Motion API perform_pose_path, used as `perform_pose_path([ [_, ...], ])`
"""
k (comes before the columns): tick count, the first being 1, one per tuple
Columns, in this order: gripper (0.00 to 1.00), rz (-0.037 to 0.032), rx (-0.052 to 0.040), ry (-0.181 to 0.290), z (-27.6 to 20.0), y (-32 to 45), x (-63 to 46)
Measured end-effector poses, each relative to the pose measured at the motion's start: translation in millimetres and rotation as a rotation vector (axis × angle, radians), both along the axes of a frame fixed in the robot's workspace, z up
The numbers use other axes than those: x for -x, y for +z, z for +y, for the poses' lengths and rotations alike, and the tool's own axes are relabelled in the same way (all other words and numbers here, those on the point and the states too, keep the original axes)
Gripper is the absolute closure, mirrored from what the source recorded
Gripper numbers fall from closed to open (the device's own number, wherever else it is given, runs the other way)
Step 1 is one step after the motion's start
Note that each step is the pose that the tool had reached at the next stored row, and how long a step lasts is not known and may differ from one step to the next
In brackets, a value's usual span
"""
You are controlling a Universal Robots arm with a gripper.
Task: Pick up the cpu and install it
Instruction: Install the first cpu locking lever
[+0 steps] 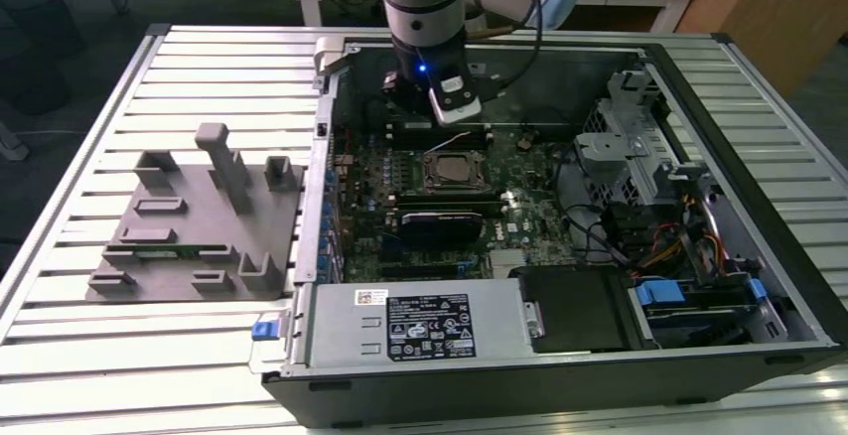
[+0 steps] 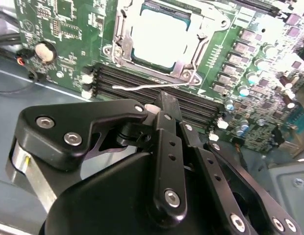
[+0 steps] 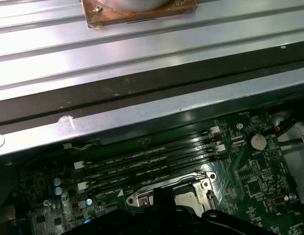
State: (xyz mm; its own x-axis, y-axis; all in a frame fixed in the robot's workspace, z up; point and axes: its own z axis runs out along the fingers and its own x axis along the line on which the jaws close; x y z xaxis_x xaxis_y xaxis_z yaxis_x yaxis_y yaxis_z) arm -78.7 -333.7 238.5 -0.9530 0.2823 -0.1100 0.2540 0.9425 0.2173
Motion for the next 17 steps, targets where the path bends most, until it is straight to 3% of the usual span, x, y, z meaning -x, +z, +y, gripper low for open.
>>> perform_pose_path([
  [1, 0.89, -0.0053, -0.0001, -0.004, 0.0, -0.4, 0.0],
  [2, 0.89, -0.0151, -0.0001, -0.011, 0.1, -1.2, -0.1],
  [15, 0.89, -0.0955, 0.0002, -0.051, 0.1, -5.1, -0.1],
  [16, 0.89, -0.1075, 0.0006, -0.058, 0.1, -5.8, -0.2],
  [17, 0.89, -0.1107, 0.0017, -0.065, 0.1, -6.4, -0.3],
])
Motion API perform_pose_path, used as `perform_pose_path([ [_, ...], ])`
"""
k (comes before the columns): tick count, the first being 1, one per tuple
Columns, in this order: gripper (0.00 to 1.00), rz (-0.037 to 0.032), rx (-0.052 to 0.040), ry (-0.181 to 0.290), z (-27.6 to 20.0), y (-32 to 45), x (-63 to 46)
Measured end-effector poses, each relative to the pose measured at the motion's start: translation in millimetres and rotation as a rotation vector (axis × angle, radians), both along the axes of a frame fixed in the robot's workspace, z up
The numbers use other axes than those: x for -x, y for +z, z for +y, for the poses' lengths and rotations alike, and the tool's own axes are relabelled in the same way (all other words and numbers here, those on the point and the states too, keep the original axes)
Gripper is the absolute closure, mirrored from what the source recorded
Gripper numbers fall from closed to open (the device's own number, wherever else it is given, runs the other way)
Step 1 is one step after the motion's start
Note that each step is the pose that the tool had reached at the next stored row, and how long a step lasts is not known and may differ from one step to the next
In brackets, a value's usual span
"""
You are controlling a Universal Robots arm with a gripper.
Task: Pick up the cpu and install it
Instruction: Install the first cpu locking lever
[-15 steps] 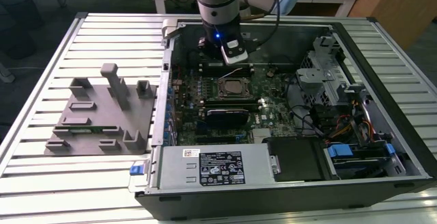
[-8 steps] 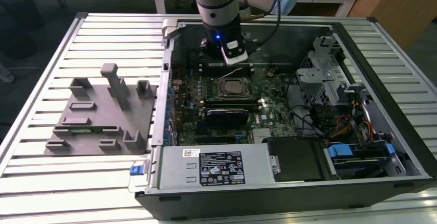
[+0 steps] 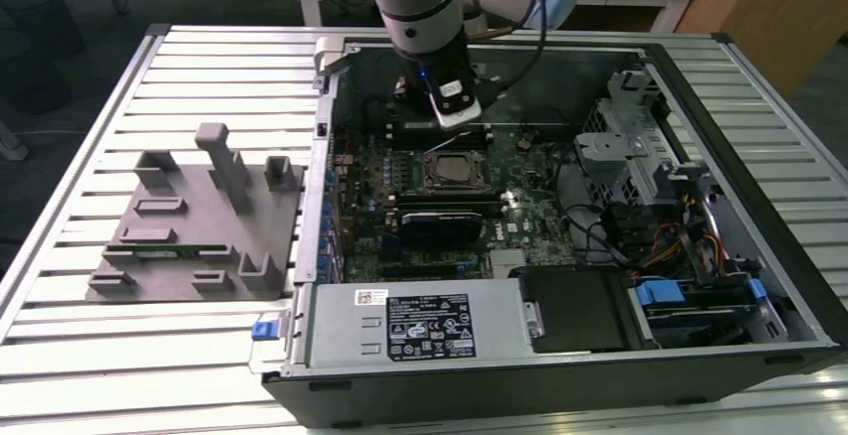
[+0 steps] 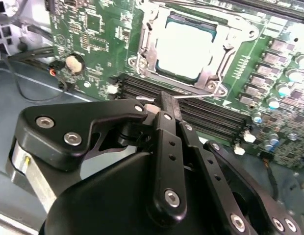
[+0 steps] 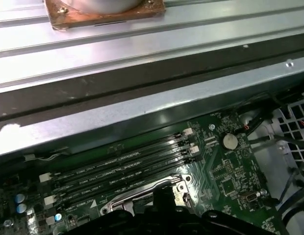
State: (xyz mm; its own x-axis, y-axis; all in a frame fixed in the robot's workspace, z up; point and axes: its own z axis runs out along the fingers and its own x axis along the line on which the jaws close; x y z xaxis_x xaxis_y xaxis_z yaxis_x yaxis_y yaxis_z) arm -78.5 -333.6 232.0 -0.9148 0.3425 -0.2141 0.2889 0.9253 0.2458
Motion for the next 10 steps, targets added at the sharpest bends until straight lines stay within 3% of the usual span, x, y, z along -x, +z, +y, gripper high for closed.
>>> perform_pose_path([
  [4, 0.89, -0.0032, 0.0024, -0.059, 0.0, -3.4, 0.1],
  [7, 0.89, -0.0032, 0.0059, -0.076, 1.1, -6.0, 0.1],
  [8, 0.89, -0.002, 0.0071, -0.077, 1.7, -7.0, 0.1],
  [10, 0.89, 0.0088, 0.0093, -0.077, 3.1, -8.8, -0.1],
])
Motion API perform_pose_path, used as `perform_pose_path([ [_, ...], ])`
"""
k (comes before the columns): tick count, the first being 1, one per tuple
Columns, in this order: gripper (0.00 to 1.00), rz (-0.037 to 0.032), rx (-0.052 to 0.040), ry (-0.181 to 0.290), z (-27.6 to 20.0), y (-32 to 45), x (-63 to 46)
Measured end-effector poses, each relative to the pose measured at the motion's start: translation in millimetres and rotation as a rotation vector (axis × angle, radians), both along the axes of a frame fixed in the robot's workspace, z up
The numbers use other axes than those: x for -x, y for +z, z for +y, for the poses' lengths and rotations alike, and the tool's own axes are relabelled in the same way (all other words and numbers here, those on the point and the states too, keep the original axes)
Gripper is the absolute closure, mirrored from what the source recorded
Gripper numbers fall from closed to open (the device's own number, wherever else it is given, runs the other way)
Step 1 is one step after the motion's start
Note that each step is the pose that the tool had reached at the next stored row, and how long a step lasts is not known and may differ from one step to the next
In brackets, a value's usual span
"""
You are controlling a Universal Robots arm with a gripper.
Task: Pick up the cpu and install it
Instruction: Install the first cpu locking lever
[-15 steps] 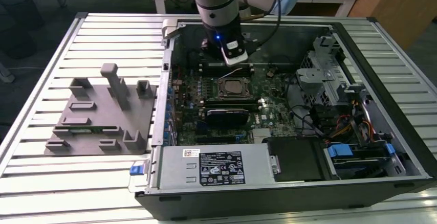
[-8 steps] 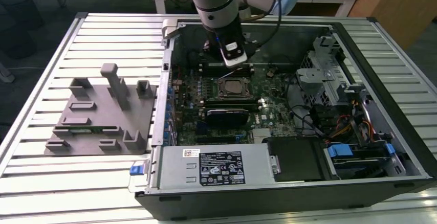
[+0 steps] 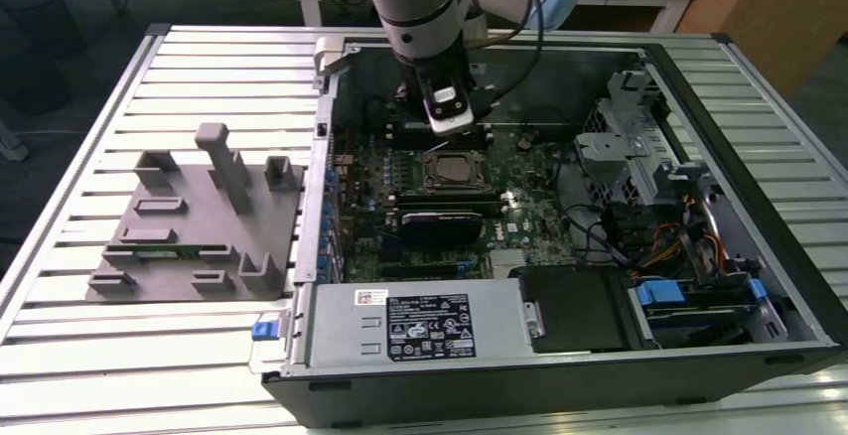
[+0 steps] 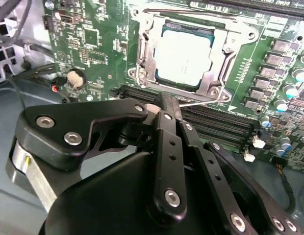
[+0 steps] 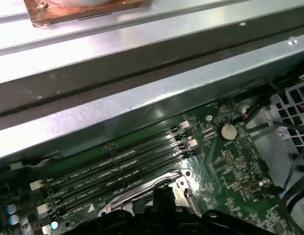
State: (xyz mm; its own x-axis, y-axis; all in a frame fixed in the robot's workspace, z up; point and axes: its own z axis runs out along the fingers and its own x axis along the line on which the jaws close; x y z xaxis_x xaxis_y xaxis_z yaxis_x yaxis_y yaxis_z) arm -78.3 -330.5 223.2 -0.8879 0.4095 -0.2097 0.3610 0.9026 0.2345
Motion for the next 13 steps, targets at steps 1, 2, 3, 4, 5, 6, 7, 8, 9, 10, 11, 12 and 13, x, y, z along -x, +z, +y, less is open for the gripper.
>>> perform_pose_path([
  [1, 0.89, 0.0076, 0.0003, 0.0, 0.7, -0.7, -0.1],
  [2, 0.89, 0.0154, 0.0004, 0.0, 1.4, -1.4, -0.2],
  [3, 0.89, 0.0223, 0.0003, 0.0, 2.0, -2.2, -0.3],
  [4, 0.89, 0.0277, 0.0002, 0.0, 2.5, -3.1, -0.4],
  [5, 0.89, 0.0328, 0.0007, 0.0, 3.0, -4.0, -0.5],
  [6, 0.89, 0.0356, 0.0018, 0.0, 3.6, -4.9, -0.7],
  [7, 0.89, 0.0368, 0.0029, 0.0, 4.3, -5.8, -1.1],
  [8, 0.89, 0.0377, 0.0031, 0.0, 5.2, -6.8, -1.5],
  [9, 0.89, 0.0382, 0.0035, 0.0, 6.2, -7.5, -1.8],
  [10, 0.89, 0.0386, 0.0037, 0.0, 7.3, -8.2, -2.0],
  [11, 0.89, 0.0388, 0.004, 0.0, 8.5, -8.8, -2.1],
  [12, 0.89, 0.0389, 0.0042, 0.001, 9.7, -9.5, -2.1],
  [13, 0.89, 0.0389, 0.0042, 0.002, 10.7, -10.0, -2.2],
])
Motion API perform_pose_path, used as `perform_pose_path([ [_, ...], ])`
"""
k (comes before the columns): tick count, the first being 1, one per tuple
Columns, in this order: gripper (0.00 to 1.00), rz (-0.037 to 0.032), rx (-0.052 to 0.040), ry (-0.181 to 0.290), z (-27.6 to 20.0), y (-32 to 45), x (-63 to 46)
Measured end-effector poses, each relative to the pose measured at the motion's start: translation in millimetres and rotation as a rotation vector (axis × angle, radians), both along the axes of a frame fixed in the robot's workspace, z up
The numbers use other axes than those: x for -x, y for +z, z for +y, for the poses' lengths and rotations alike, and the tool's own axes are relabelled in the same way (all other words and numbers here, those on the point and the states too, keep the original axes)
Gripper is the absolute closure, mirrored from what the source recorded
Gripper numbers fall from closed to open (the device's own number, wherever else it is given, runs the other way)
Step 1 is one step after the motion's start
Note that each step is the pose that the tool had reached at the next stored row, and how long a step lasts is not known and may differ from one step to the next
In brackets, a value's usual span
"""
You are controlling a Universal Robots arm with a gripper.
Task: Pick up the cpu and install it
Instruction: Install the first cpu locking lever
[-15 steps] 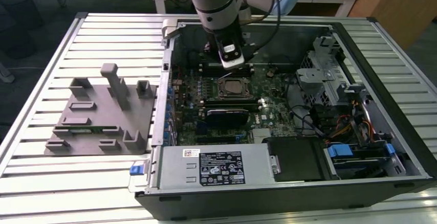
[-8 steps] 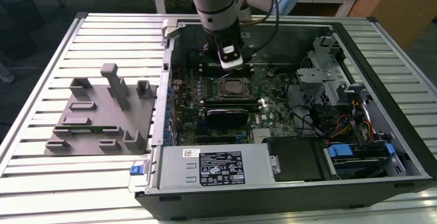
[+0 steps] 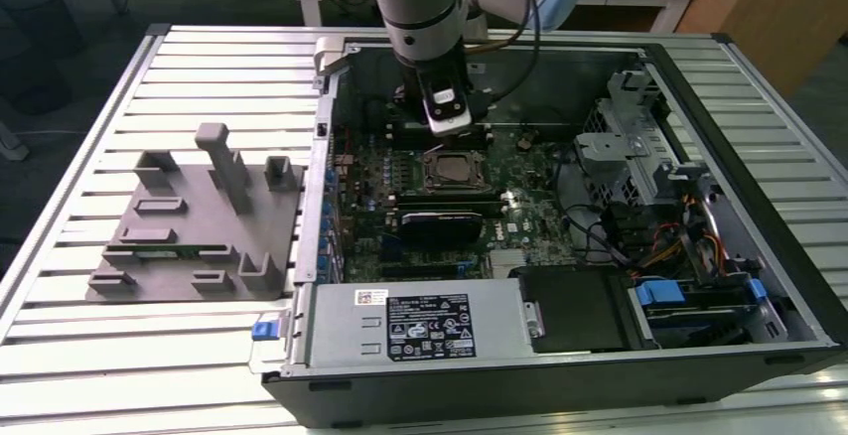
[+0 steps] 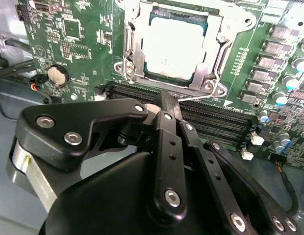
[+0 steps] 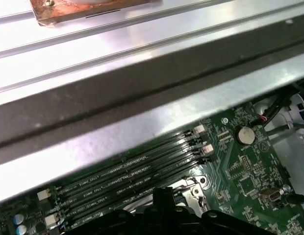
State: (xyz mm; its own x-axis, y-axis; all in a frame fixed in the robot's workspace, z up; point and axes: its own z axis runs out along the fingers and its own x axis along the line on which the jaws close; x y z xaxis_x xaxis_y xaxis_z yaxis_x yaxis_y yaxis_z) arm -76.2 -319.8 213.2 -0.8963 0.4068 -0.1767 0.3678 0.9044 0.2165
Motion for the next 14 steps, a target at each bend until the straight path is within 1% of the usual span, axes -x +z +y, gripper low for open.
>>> perform_pose_path([
  [1, 0.89, 0.0, 0.0009, 0.001, 0.7, -0.7, -0.1],
  [2, 0.89, 0.0003, 0.0047, 0.002, 1.3, -1.6, -0.4],
  [6, 0.89, 0.0007, 0.0302, 0.003, 3.3, -5.1, -2.2],
  [7, 0.89, 0.0008, 0.0341, 0.004, 3.9, -5.7, -2.6],
  [9, 0.89, 0.001, 0.0357, 0.004, 4.9, -6.2, -3.1],
  [14, 0.89, 0.0011, 0.0357, 0.005, 5.1, -6.3, -3.0],
])
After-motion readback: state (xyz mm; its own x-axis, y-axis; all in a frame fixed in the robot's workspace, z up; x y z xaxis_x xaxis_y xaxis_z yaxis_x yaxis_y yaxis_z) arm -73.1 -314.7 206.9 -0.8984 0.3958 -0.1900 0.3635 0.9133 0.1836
